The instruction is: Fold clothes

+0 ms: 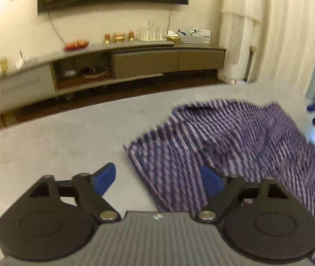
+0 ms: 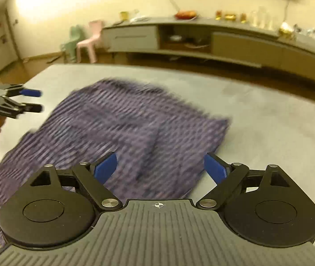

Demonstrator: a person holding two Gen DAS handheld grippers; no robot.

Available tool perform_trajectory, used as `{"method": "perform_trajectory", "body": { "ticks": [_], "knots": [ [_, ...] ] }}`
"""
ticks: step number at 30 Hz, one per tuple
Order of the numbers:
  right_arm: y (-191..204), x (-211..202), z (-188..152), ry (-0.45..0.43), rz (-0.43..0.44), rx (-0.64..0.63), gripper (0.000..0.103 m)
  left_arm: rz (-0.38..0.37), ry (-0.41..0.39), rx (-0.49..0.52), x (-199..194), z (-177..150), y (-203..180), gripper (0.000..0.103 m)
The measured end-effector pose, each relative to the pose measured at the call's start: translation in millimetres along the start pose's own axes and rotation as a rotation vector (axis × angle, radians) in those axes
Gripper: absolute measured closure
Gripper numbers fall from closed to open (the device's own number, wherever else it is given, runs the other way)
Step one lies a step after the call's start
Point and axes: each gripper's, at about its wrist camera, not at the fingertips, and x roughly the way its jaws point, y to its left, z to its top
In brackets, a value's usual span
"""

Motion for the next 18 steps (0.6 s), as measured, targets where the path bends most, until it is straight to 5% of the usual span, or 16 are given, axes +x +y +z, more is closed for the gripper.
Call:
{"method": "perform_trajectory", "body": {
  "ticks": [6,12,13,14,15,16,18],
  "knots": [
    [-59.8,65.9,29.7,0.056,0.022,0.081,0.019,-0.042,0.064,-0.037,59.8,21.1,29.7,0.011],
    [-43.8,112.5,49.8,0.137,0.155,-0.059,0.02,-0.143,0.086,0.071,83.8,11.7,14.8,0.013],
    [-37.1,119.7,53.4,0.151,0.173,-0.098,0.03,-0.152,0.079,0.089,85.7,12.0,11.5,0.023],
    [-33.1,121.7,56.1,0.159,0.185,-0.116,0.038,-0.163,0.073,0.101,86.1,12.7,9.5,0.045],
    [-29.4,122.9,58.6,0.167,0.196,-0.131,0.061,-0.171,0.071,0.108,86.5,13.8,8.2,0.059],
    [-25.7,124.2,61.1,0.174,0.207,-0.145,0.1,-0.184,0.075,0.109,87.6,15.2,7.4,0.081],
    [-18.4,126.8,66.2,0.189,0.229,-0.175,0.103,-0.204,0.077,0.116,88.6,15.9,5.0,0.09]
  ]
}}
